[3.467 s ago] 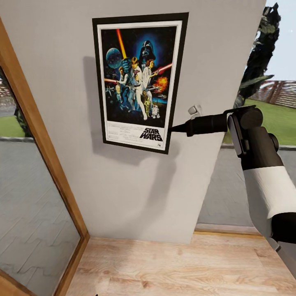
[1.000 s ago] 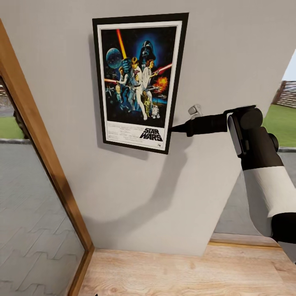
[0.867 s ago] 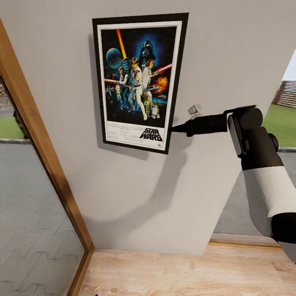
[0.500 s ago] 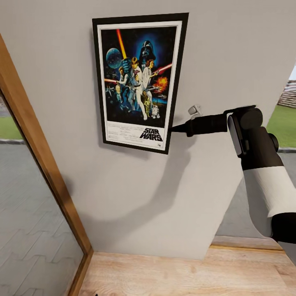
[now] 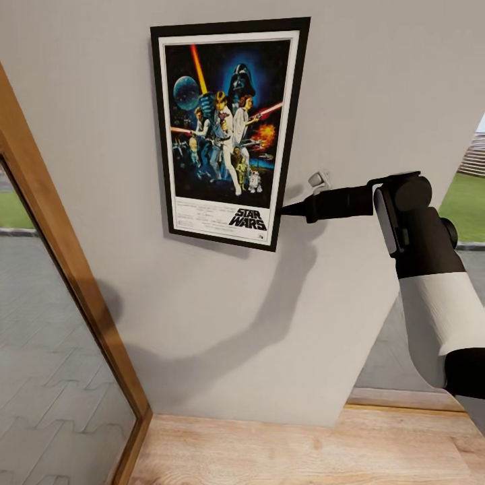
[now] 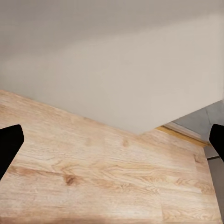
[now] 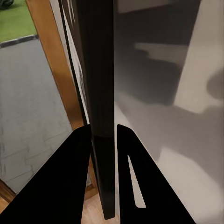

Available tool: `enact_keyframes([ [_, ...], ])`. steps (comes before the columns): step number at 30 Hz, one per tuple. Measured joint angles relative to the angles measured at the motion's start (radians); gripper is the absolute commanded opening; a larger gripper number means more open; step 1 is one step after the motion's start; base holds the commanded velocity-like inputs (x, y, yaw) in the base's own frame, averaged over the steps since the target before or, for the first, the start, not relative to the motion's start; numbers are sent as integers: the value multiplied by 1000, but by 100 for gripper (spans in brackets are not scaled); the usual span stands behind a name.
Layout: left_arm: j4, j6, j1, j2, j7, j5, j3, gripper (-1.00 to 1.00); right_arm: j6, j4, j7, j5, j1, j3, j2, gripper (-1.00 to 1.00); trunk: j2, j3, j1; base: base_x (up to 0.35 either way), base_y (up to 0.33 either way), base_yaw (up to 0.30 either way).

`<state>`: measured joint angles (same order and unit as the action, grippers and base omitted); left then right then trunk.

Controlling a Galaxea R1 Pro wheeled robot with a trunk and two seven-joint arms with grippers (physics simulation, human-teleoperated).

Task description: Pick up the poster from the kitchen countertop and hang it on one of the wall nails in the kitchen.

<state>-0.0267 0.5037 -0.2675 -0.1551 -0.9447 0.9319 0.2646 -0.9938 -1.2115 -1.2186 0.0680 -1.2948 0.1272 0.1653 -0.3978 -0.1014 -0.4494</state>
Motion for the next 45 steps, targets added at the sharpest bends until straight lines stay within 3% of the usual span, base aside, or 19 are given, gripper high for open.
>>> enact_keyframes([
  [32, 0, 0, 1, 2, 1, -1, 1, 100, -4, 0, -2, -10, 0, 0, 1, -100, 0, 0, 0, 36, 0, 0],
  [33, 0, 0, 1, 2, 1, 0, 1, 100, 69, -100, -90, -178, 3, 181, 73, -100, 1, 0, 0, 269, 0, 0],
  [34, 0, 0, 1, 2, 1, 0, 1, 100, 19, -158, -167, -58, 0, 131, 8, -100, -1, 0, 1, 235, 0, 0],
  [35, 0, 0, 2, 2, 1, 0, 0, 100, 123, -31, -179, -23, 0, 108, 3, -100, 0, 0, 0, 150, 0, 0],
  [36, 0, 0, 2, 1, 1, 0, 0, 100, 168, -2, -180, -22, 1, 105, 3, 100, 1, 0, 0, 120, 0, 0],
  [37, 0, 0, 2, 1, 1, 0, 0, 100, 10, 0, -8, 3, 0, 9, 2, 100, 0, 0, 0, 49, 0, 0],
  [45, 0, 1, 1, 1, 0, -1, 1, 100, -4, -3, -1, -6, 1, -5, 2, 100, 0, 0, 0, -67, 0, 0],
])
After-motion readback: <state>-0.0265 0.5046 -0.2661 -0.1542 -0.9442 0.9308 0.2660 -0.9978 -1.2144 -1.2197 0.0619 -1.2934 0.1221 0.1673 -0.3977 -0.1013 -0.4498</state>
